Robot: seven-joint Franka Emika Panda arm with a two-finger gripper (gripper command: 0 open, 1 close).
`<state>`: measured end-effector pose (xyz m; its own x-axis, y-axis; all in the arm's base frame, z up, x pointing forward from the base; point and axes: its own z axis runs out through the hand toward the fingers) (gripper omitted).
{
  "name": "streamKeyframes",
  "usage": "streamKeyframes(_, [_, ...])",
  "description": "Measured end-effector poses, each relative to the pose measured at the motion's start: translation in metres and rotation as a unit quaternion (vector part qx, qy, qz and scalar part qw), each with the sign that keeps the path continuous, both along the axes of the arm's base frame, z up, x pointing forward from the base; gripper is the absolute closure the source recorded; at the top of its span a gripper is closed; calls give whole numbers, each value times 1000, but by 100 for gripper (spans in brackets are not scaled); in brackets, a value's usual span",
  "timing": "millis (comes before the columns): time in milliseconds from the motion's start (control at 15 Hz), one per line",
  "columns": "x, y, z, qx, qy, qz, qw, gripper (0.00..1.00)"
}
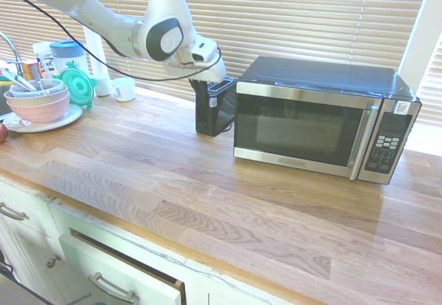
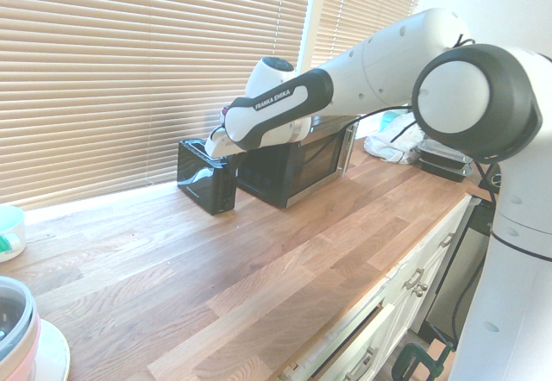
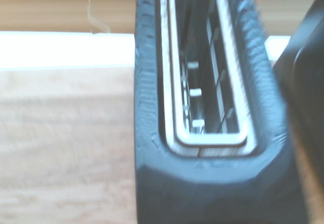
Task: Press the toaster
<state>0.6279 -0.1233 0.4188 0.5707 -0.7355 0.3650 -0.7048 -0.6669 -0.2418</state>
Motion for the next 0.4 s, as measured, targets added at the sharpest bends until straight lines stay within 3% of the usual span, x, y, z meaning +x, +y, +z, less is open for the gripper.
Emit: streamKeyframes(400, [9, -4, -24, 8, 14, 6, 1000, 100])
